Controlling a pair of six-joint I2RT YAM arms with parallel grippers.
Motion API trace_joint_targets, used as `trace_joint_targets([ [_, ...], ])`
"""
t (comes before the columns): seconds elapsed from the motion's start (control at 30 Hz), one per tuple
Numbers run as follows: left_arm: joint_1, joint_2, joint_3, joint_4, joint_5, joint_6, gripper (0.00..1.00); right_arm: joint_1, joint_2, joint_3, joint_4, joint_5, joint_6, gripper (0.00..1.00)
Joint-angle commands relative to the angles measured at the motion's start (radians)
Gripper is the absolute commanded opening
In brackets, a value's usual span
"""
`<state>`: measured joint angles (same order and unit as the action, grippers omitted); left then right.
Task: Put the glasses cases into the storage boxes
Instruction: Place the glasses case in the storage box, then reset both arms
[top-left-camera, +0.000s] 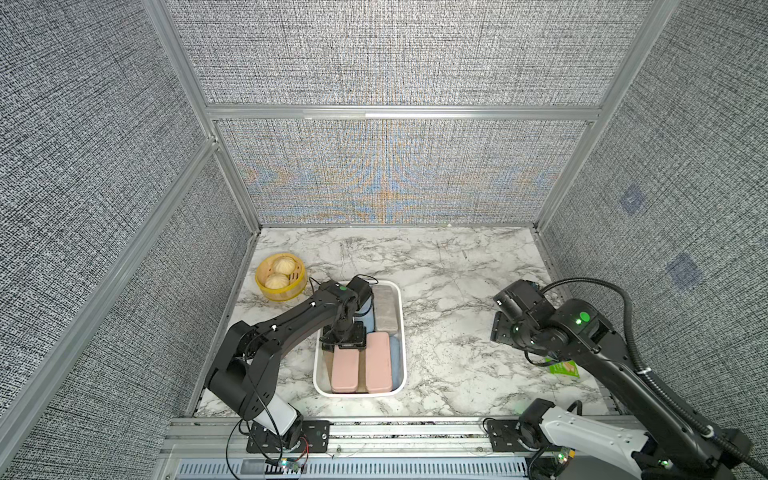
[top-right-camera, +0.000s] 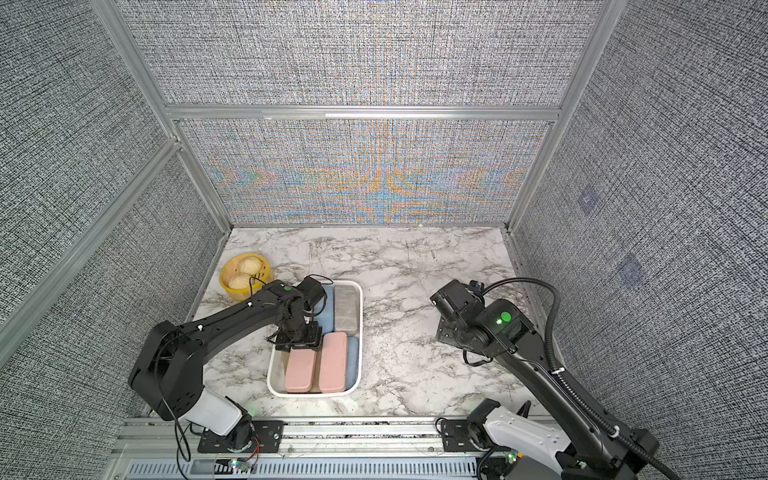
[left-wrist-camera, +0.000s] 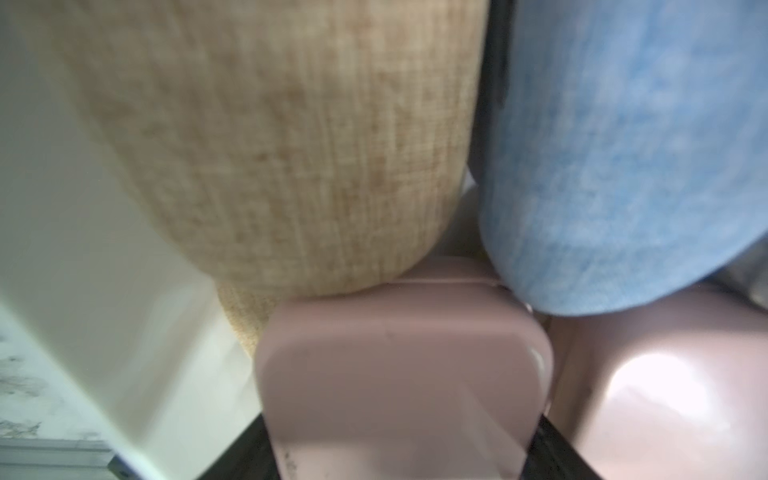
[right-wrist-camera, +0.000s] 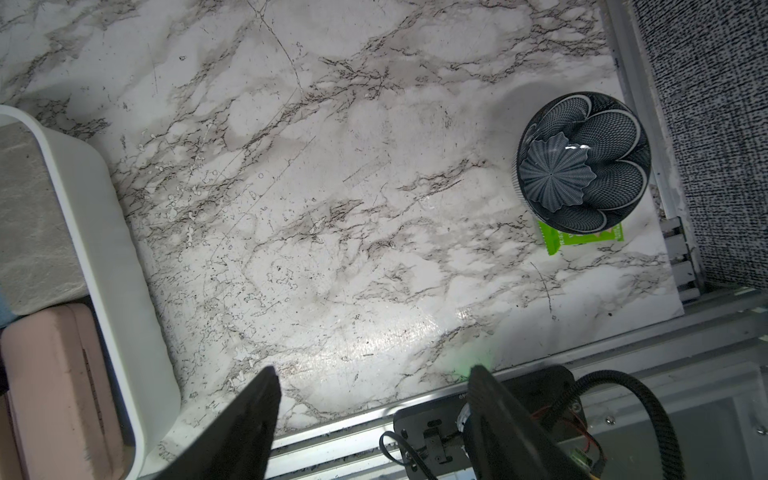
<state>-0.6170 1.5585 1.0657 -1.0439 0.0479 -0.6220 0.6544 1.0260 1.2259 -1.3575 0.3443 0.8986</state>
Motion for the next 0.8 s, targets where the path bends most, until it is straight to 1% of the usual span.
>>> trace_joint_targets([
  [0.0, 0.002, -0.023, -0.008, 0.012, -0.004, 0.007, 0.99, 0.001, 0.013, 0.026, -0.012, 0.007, -0.007, 0.77],
  [0.1, 0.003, -0.053, -0.017, 0.012, -0.004, -0.008, 0.99, -0.001, 0.024, 0.057, -0.024, 0.041, -0.004, 0.81],
  [0.23, 0.002, -0.136, 0.042, -0.056, -0.048, -0.016, 0.99, -0.003, 0.037, 0.119, -0.016, 0.067, -0.024, 0.84],
  [0.33, 0.002, -0.219, 0.131, -0.115, -0.153, -0.016, 0.99, -0.005, 0.025, 0.152, 0.024, 0.103, -0.066, 0.87],
  [0.43, 0.002, -0.317, 0.19, -0.096, -0.312, -0.003, 0.99, -0.013, -0.015, 0.106, 0.138, 0.166, -0.124, 0.93],
  [0.5, 0.003, -0.379, 0.189, -0.02, -0.468, 0.037, 0.99, -0.021, -0.042, 0.016, 0.289, 0.21, -0.202, 0.93],
  [0.53, 0.004, -0.399, 0.169, 0.023, -0.582, 0.046, 0.99, -0.021, -0.057, -0.049, 0.373, 0.22, -0.25, 0.96],
  [0.57, 0.007, -0.415, 0.129, 0.09, -0.707, 0.058, 0.99, -0.021, -0.078, -0.144, 0.483, 0.243, -0.293, 0.96],
  [0.6, 0.012, -0.424, 0.078, 0.157, -0.821, 0.069, 0.99, -0.02, -0.101, -0.263, 0.634, 0.287, -0.379, 0.96],
  [0.63, 0.024, -0.421, 0.039, 0.196, -0.903, 0.057, 0.99, -0.021, -0.118, -0.357, 0.745, 0.324, -0.442, 0.98],
  [0.67, 0.044, -0.41, -0.004, 0.242, -0.953, 0.047, 0.99, -0.029, -0.128, -0.431, 0.84, 0.373, -0.492, 0.99],
  [0.7, 0.071, -0.397, -0.048, 0.301, -0.967, 0.056, 0.99, -0.038, -0.124, -0.48, 0.899, 0.414, -0.527, 0.99],
  [0.77, 0.113, -0.363, -0.129, 0.412, -0.98, 0.069, 0.99, -0.07, -0.074, -0.517, 0.921, 0.497, -0.521, 0.99],
])
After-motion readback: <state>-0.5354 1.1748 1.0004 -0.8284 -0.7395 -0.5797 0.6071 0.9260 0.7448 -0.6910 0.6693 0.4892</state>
